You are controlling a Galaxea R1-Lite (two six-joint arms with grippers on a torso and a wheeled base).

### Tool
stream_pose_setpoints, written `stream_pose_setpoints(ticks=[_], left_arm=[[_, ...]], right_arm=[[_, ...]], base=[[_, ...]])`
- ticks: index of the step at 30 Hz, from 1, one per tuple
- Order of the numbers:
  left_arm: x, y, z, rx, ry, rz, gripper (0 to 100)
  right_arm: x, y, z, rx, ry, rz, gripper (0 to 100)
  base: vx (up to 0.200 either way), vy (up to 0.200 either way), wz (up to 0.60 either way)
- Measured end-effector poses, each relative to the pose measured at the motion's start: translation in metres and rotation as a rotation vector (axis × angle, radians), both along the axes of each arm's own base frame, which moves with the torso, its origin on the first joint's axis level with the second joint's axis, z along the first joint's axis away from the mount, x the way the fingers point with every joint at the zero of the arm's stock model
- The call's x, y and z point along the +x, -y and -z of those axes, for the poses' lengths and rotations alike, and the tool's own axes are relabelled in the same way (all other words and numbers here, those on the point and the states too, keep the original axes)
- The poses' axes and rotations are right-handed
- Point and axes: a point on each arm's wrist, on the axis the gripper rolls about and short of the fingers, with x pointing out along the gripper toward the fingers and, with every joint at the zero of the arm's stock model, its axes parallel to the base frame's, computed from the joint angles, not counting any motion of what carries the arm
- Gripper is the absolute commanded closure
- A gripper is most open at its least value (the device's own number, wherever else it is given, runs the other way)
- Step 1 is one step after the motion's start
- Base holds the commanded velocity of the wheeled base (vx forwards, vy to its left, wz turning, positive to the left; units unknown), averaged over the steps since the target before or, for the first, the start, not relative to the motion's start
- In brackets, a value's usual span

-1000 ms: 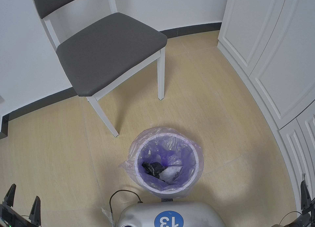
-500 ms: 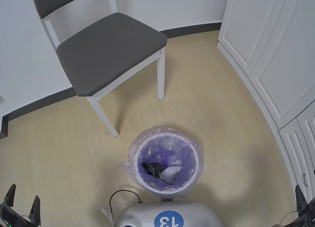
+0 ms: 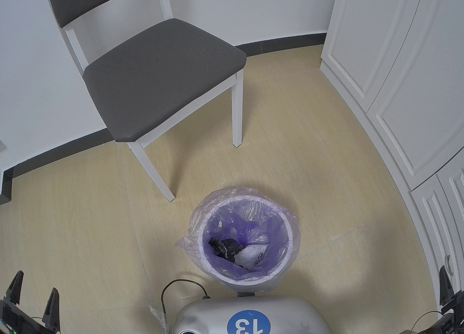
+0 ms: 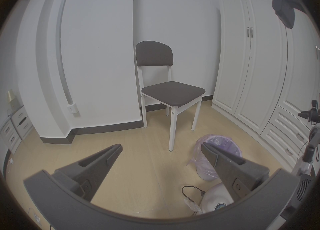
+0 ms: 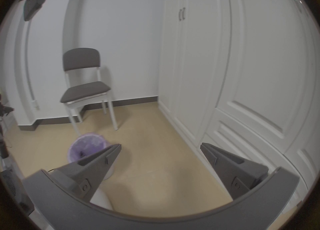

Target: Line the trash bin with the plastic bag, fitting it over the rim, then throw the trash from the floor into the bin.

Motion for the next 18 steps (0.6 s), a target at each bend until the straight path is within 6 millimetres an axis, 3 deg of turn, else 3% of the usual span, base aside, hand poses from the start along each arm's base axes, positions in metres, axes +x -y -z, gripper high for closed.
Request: stream_pose_setpoints(ticks=[3,18], left_arm=[[0.0,0.0001,0.0,0.002,0.0,0.003,0],[0.0001,0.0001,0.0,0.003,-0.001,0.005,0]], right_arm=[[0.0001,-0.0013,0.0022,0.012,-0.021,-0.057,0],[0.0001,-0.0003,0.0025,0.034,-0.024,-0.011,0]], base=[[0.0,0.0,0.0],[0.0,0.0,0.0]])
